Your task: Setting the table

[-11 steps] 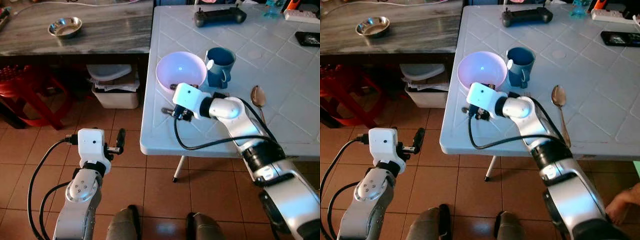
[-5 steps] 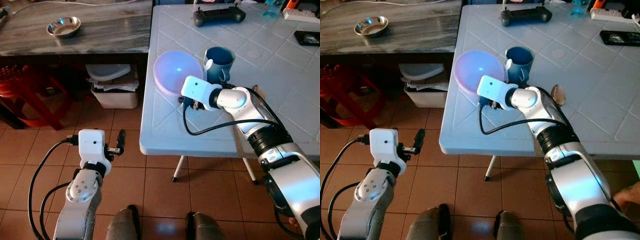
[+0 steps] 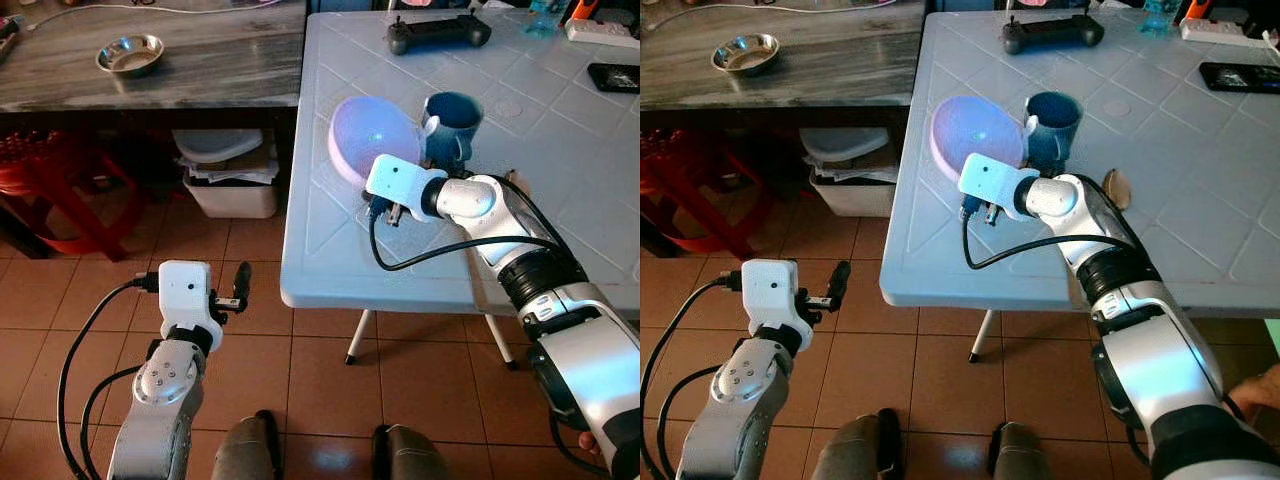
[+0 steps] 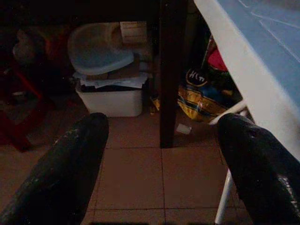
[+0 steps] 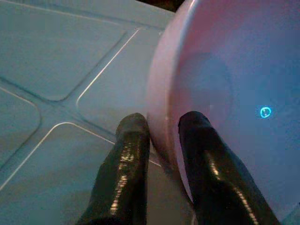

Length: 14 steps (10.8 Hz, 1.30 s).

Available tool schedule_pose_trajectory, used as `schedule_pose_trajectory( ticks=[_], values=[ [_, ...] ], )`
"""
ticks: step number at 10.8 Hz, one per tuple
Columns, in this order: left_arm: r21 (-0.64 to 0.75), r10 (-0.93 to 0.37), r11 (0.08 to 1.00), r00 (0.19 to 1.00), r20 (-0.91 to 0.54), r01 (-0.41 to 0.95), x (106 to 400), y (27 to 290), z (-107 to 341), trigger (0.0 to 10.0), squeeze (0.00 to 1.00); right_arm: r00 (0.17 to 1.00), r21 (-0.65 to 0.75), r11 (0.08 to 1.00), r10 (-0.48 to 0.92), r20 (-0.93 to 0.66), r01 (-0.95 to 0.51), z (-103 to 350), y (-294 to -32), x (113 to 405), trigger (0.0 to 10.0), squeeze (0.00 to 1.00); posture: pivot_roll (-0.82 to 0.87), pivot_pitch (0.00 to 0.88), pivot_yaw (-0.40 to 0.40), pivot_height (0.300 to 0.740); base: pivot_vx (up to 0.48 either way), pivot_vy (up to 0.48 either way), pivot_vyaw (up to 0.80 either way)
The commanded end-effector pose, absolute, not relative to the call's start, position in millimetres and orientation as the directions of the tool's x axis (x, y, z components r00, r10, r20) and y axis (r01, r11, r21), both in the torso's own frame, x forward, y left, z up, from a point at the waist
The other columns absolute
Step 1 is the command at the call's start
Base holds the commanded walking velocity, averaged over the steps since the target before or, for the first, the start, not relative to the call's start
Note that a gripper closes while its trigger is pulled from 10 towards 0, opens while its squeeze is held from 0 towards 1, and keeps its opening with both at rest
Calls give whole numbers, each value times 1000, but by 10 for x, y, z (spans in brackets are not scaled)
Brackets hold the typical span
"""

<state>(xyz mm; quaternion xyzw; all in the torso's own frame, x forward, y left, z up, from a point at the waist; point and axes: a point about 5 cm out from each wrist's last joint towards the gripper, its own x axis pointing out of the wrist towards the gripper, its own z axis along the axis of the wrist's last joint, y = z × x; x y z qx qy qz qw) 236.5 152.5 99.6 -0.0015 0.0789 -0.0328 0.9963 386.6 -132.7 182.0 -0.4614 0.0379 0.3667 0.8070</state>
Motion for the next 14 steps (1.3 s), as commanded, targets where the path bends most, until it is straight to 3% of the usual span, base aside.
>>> schedule_pose_trajectory(
  ticks=[1,4,7,8,9,11,13,14],
  values=[
    [4,-36,999,984,-175,38,2380,1572,966,10000,0,741,-735,303,551,-384,-607,1843,-1353,3875,0,0,-6,130,39,740,0,0,0],
    [3,-27,1000,985,-169,28,2415,1586,965,10000,0,752,-751,314,561,-347,-581,1801,-1370,3836,0,0,-7,111,35,740,0,0,0],
    [35,9,999,992,-128,-4,2449,1612,1004,10000,0,784,-769,426,601,-152,-476,1860,-1334,3715,0,0,-13,74,30,740,0,320,0],
    [124,37,992,996,-87,-26,2462,1656,1056,10000,0,813,-723,559,582,-5,-405,1811,-1329,3532,0,0,-16,52,30,740,0,480,0],
    [138,37,990,997,-71,-27,2471,1657,1073,10000,0,833,-676,632,551,48,-379,1737,-1333,3419,0,0,-20,40,34,740,0,480,0],
    [184,31,983,999,-8,-29,2549,1652,1153,10000,0,915,-471,843,370,159,-259,1542,-1321,3068,0,0,-40,4,51,740,0,472,0],
    [205,-25,979,999,37,17,2664,1558,1235,10000,0,940,-404,886,309,148,-228,1454,-1292,2967,0,0,-47,0,55,740,0,441,0],
    [214,-50,976,997,61,36,2712,1525,1270,10000,0,952,-382,901,273,138,-204,1451,-1304,2969,627,0,-49,0,56,740,255,405,0]
  ],
)
